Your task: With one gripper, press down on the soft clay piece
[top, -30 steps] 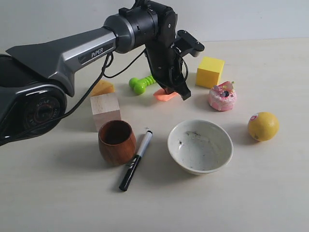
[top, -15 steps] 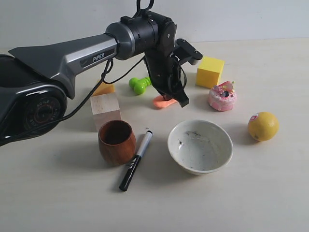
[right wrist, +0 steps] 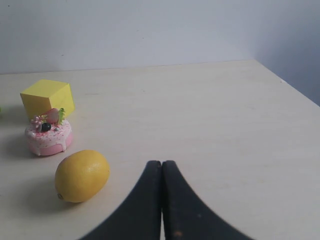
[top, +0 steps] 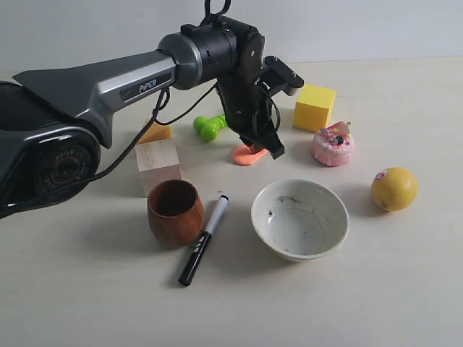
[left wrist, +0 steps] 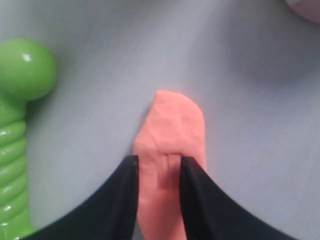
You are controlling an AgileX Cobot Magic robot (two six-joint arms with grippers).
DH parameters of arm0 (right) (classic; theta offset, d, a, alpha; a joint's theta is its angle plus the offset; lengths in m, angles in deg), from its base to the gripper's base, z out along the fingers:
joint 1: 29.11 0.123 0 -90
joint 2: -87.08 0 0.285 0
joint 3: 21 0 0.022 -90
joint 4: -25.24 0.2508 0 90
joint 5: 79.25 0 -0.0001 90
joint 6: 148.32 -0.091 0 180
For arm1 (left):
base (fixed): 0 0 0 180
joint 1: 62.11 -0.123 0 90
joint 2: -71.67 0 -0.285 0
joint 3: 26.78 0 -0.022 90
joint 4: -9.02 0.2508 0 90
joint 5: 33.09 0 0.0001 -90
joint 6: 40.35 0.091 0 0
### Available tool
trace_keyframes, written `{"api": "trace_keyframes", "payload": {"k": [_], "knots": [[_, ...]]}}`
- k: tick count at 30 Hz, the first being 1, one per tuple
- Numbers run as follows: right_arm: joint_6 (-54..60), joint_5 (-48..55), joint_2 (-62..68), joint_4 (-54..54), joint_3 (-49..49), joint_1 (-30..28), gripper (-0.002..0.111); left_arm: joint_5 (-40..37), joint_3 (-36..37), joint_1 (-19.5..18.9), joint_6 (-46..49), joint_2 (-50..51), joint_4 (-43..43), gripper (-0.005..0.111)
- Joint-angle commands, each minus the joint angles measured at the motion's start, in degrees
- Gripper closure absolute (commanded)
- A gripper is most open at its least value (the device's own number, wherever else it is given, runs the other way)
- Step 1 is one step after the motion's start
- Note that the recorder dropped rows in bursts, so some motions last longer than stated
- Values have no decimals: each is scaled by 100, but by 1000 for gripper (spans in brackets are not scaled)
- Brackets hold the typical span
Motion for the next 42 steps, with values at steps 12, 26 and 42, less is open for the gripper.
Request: {"api": "trace_keyframes", "payload": {"k": [12, 26, 42], "knots": [[-5, -25, -33, -24, 32, 0, 108, 87, 18, 9, -442, -297, 264, 81], [-5, -25, -33, -24, 32, 0, 108, -769, 18, 335, -1240, -984, 817, 107], [-5, -25, -33, -24, 32, 0, 108, -935, 131, 271, -1462, -2532, 995, 107]]}}
